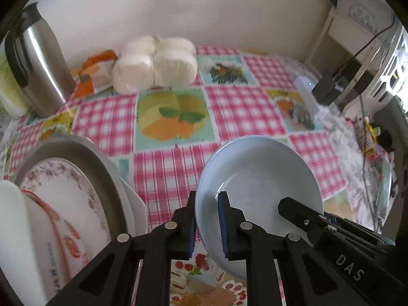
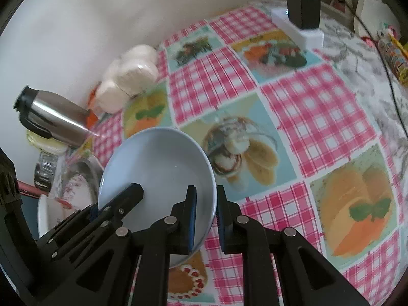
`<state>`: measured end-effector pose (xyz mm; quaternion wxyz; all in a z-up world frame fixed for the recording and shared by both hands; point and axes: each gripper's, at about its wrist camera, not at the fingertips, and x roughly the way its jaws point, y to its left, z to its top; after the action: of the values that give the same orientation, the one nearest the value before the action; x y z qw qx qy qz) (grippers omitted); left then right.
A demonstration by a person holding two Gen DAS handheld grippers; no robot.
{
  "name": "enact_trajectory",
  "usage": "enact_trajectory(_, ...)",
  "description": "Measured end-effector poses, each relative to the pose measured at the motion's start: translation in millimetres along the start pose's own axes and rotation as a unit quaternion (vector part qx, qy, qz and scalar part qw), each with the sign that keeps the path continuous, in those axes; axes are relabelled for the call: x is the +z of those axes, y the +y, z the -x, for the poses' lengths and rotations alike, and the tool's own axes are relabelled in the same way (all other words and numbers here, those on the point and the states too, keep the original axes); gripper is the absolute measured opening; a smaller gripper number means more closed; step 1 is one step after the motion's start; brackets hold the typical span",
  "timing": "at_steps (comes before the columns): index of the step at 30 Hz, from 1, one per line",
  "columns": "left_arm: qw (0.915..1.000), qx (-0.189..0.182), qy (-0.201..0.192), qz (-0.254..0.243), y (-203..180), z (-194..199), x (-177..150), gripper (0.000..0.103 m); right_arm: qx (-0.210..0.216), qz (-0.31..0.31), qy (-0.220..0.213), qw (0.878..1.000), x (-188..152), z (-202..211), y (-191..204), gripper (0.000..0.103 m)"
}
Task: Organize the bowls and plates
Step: 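Lift the light blue bowl with both tools and carry it over the basin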
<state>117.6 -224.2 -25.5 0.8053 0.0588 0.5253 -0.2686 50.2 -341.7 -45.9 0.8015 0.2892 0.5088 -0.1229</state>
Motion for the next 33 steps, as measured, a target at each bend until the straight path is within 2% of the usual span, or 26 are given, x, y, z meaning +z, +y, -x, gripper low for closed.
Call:
enact_trajectory(11,0.9992,0.004,-0.039,0.003,7.8,57.2,10.7,0.018,0.018,0.032,-0.051,0.998,2.7,51.0,36.6,0.015)
enact_trajectory(16,0.9985,-0.009,-0.051,0.02,19.1,77.6,8.8,0.018,0.022,0.047,-0.063,0.997,0.5,65.5,53.1,0.015)
enact_trajectory(33,0.9921,-0.008,-0.092,0.085,86.1,135.5,-8.1,0.018,0.051,0.105,-0.075,0.99,-16.0,81.3,128.7,0.015)
